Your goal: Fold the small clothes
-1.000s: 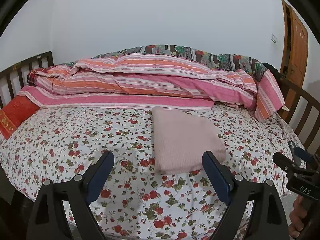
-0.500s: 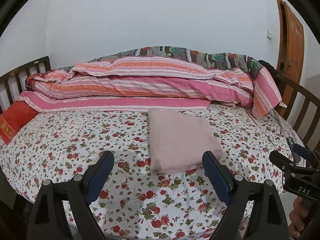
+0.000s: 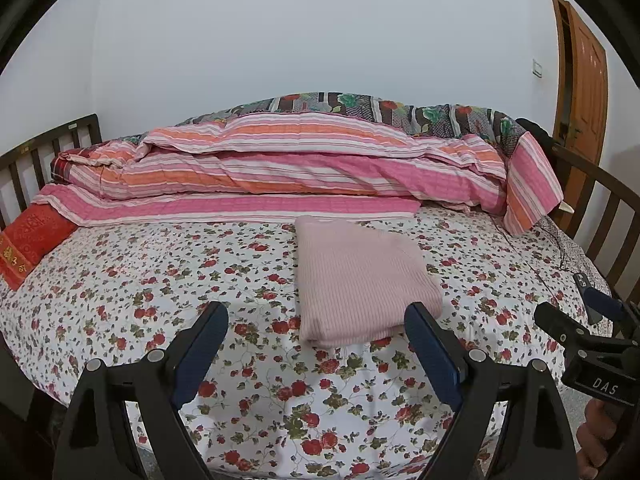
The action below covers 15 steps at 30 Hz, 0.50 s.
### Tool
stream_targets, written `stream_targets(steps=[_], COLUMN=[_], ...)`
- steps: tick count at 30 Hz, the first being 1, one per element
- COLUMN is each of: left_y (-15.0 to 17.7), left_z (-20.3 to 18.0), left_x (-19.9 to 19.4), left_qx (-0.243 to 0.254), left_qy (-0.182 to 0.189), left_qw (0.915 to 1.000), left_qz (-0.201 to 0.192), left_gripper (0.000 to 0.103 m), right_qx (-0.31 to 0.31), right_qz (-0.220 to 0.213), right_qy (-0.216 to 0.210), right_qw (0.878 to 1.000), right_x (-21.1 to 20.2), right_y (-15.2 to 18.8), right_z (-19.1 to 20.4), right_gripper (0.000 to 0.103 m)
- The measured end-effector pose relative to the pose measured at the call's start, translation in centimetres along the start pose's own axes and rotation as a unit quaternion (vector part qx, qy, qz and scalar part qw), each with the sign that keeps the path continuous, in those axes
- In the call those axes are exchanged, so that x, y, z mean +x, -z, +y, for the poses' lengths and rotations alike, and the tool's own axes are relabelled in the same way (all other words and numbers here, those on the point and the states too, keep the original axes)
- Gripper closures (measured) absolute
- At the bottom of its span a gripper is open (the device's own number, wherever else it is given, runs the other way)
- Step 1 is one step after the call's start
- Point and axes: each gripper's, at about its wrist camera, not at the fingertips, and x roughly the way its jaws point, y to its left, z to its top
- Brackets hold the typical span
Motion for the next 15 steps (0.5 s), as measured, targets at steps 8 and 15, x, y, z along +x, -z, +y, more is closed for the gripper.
stream_targets(steps=[8,15], left_y=[0.05,0.05], left_z=[0.12,0.13], left_x=[0.05,0.06], left_qx=[0.001,0.001], left_qy=[0.0,0.001], left_qw=[1.0,1.0], left_qz=[0.0,0.0], left_gripper=[0.014,0.014], right_qx=[0.001,0.0], right_qz=[0.001,0.001], right_qy=[0.0,0.0], right_qw=[1.0,1.0], right_x=[0.02,0.05], right_y=[0.21,0.18], right_z=[0.15,0.02], right_gripper=[0.001,0.001])
